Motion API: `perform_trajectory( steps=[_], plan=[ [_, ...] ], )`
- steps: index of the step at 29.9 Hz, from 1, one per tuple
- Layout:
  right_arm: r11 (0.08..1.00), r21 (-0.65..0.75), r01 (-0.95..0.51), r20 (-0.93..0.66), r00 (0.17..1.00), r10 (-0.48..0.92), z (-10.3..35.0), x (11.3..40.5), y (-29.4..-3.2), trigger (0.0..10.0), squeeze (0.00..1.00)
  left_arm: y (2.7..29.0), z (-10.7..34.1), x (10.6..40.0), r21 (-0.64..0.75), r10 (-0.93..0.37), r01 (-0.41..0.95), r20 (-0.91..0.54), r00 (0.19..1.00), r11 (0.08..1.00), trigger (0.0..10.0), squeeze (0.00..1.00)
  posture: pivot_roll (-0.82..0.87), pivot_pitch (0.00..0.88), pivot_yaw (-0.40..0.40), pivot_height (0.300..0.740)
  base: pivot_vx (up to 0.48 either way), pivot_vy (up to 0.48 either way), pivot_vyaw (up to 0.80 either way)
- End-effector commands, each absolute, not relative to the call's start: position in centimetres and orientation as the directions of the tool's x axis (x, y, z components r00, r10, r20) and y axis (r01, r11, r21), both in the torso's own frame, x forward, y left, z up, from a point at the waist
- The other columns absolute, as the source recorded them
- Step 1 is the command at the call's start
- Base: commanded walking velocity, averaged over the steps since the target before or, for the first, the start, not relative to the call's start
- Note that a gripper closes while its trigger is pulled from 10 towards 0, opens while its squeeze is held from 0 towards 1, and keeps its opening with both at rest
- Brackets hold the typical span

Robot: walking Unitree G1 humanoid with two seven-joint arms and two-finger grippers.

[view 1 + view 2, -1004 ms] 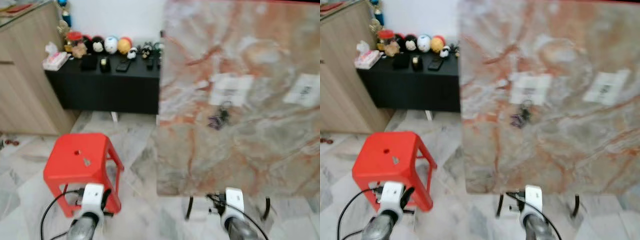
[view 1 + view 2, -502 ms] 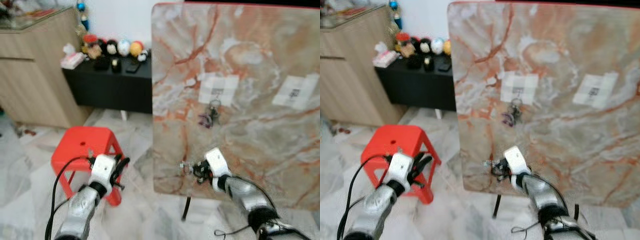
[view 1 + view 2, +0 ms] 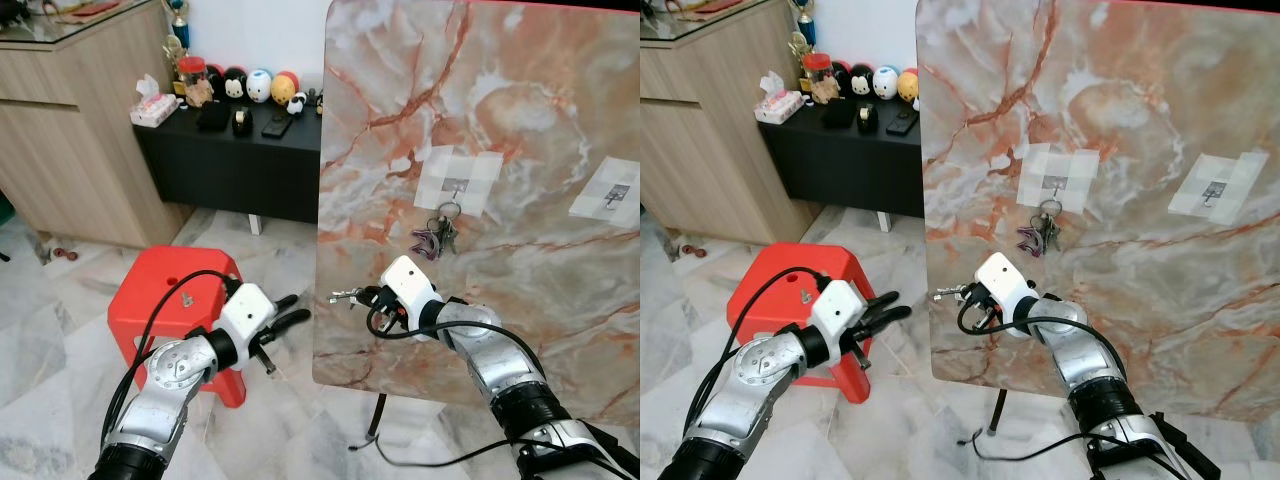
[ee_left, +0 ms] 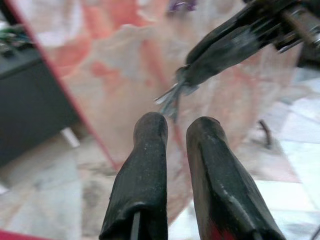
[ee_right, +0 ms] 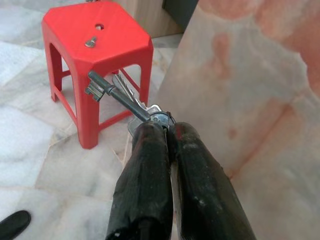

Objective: Hang keys on a hook

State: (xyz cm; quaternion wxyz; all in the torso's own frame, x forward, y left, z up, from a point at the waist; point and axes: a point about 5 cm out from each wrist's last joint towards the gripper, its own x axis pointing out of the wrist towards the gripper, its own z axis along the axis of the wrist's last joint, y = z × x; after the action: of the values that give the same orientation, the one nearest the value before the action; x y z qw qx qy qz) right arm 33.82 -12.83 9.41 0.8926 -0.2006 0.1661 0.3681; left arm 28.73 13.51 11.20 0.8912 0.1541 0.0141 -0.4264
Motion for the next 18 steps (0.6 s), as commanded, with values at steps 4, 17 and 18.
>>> perform_trajectory(
  steps=[4,17,18],
  plan=[
    [0.601,-0.349,-0.719,-0.488,0.687,0.538,10.1,33.5,-13.7,10.0,0.0,11.8,12.7,28.4,0.243,-0.82,0.826,-0.155,0.551,0.509,10.0,0.0,0.14,0.042,-0.05,0.74,0.0,0.0,0.0],
    [0.465,-0.382,-0.799,-0.486,0.601,0.634,13.0,31.7,-12.3,10.0,0.0,10.7,13.0,27.1,0.19,-0.867,0.903,-0.259,0.425,0.385,10.0,0.0,0.14,0.046,-0.039,0.74,0.0,0.0,0.0],
    [0.455,-0.384,-0.803,-0.492,0.596,0.635,13.0,31.6,-12.3,10.0,0.0,10.6,13.0,27.1,0.191,-0.869,0.904,-0.258,0.423,0.383,10.0,0.0,0.14,0.046,-0.04,0.74,0.0,0.0,0.0]
  ],
)
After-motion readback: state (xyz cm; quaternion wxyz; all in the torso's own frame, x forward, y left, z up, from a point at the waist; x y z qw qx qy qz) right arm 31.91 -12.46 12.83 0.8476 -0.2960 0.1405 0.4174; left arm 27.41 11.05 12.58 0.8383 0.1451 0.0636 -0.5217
